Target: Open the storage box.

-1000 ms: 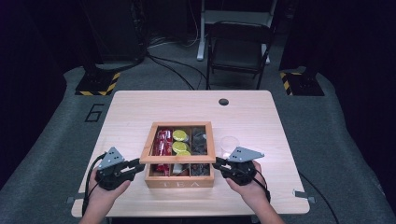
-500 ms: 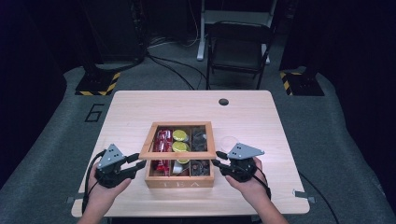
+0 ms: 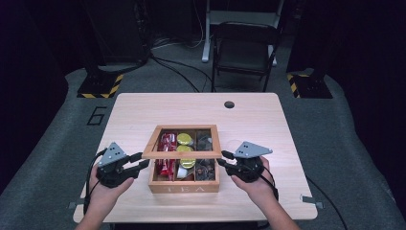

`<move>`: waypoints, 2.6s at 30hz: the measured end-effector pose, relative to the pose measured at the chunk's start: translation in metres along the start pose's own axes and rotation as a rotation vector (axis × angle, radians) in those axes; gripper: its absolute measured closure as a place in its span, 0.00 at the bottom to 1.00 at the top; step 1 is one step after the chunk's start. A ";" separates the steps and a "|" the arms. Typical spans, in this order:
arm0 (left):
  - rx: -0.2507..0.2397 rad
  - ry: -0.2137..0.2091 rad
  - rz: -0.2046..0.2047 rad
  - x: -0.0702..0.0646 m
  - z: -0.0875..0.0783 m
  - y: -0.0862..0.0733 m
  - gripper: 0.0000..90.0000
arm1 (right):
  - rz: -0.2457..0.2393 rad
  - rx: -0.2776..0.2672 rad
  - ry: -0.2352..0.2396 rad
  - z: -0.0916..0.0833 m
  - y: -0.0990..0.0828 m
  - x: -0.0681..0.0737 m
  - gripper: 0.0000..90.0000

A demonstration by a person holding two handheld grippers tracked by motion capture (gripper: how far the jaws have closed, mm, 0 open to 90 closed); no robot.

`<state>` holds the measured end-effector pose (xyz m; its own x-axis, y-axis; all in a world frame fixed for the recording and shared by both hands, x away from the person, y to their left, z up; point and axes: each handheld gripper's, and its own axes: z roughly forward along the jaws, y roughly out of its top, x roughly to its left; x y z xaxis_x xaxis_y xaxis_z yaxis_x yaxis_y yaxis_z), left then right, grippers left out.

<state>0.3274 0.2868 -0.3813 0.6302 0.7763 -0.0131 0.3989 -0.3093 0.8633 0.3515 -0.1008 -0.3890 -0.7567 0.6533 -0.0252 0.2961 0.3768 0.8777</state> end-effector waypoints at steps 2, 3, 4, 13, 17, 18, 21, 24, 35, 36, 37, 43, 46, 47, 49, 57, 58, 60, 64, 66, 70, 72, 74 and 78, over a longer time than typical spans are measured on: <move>0.000 0.001 -0.003 0.001 0.000 0.003 0.69 | 0.001 0.004 -0.006 -0.001 0.003 -0.001 0.75; -0.003 0.003 -0.004 0.002 0.000 0.005 0.69 | 0.004 0.002 -0.009 -0.001 0.005 -0.001 0.75; -0.007 0.007 -0.002 0.002 0.000 0.006 0.69 | -0.012 -0.001 -0.007 -0.001 0.006 -0.003 0.75; -0.021 0.006 -0.010 0.010 0.001 0.020 0.70 | -0.008 -0.019 -0.015 -0.001 0.021 -0.010 0.76; -0.022 0.012 -0.009 0.013 0.003 0.026 0.70 | 0.001 -0.030 -0.014 -0.001 0.025 -0.013 0.76; -0.021 0.011 -0.008 0.014 0.003 0.027 0.70 | 0.003 -0.027 -0.012 -0.001 0.026 -0.014 0.76; -0.025 0.015 -0.002 0.016 0.004 0.030 0.70 | 0.000 -0.034 -0.018 0.000 0.030 -0.016 0.76; -0.036 0.027 0.000 0.017 0.006 0.035 0.70 | 0.004 -0.038 -0.019 0.000 0.034 -0.019 0.76; -0.051 0.039 -0.003 0.024 0.009 0.046 0.70 | 0.012 -0.052 -0.037 0.001 0.046 -0.025 0.76; -0.050 0.038 -0.003 0.024 0.009 0.047 0.70 | 0.017 -0.055 -0.040 0.002 0.047 -0.025 0.76; -0.066 0.044 -0.010 0.025 0.010 0.047 0.70 | 0.016 -0.055 -0.044 0.002 0.048 -0.025 0.76; -0.086 0.033 -0.019 0.028 0.011 0.048 0.70 | 0.019 -0.057 -0.052 0.003 0.052 -0.027 0.76; -0.092 0.024 -0.018 0.030 0.012 0.048 0.70 | 0.011 -0.055 -0.056 0.004 0.054 -0.028 0.76; -0.092 0.024 -0.018 0.030 0.012 0.048 0.70 | 0.011 -0.055 -0.056 0.004 0.054 -0.028 0.76; -0.106 0.021 -0.022 0.032 0.013 0.048 0.70 | 0.020 -0.054 -0.056 0.004 0.055 -0.028 0.76; -0.095 0.035 -0.015 0.036 0.025 0.048 0.67 | 0.023 -0.056 -0.064 0.004 0.058 -0.029 0.76; -0.089 0.034 -0.015 0.037 0.026 0.048 0.67 | 0.025 -0.054 -0.066 0.005 0.058 -0.029 0.76; -0.087 0.033 -0.020 0.039 0.029 0.047 0.67 | 0.022 -0.055 -0.069 0.005 0.059 -0.030 0.76; -0.081 0.037 -0.022 0.042 0.035 0.046 0.67 | 0.029 -0.057 -0.074 0.005 0.060 -0.029 0.76; -0.085 0.037 -0.028 0.043 0.037 0.046 0.67 | 0.029 -0.058 -0.076 0.005 0.060 -0.029 0.76; -0.082 0.028 -0.022 0.045 0.037 0.047 0.67 | 0.040 -0.064 -0.087 0.006 0.058 -0.028 0.76; -0.087 0.031 -0.021 0.045 0.038 0.046 0.67 | 0.038 -0.078 -0.087 0.006 0.057 -0.028 0.75; -0.092 0.029 -0.025 0.045 0.038 0.046 0.67 | 0.052 -0.082 -0.086 0.006 0.054 -0.026 0.73; -0.097 0.027 -0.029 0.046 0.038 0.046 0.67 | 0.046 -0.078 -0.090 0.006 0.043 -0.018 0.71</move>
<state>0.3997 0.2871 -0.3617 0.6006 0.7991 -0.0257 0.3494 -0.2334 0.9074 0.3814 -0.0920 -0.3537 -0.6869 0.7264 -0.0239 0.2805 0.2953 0.9133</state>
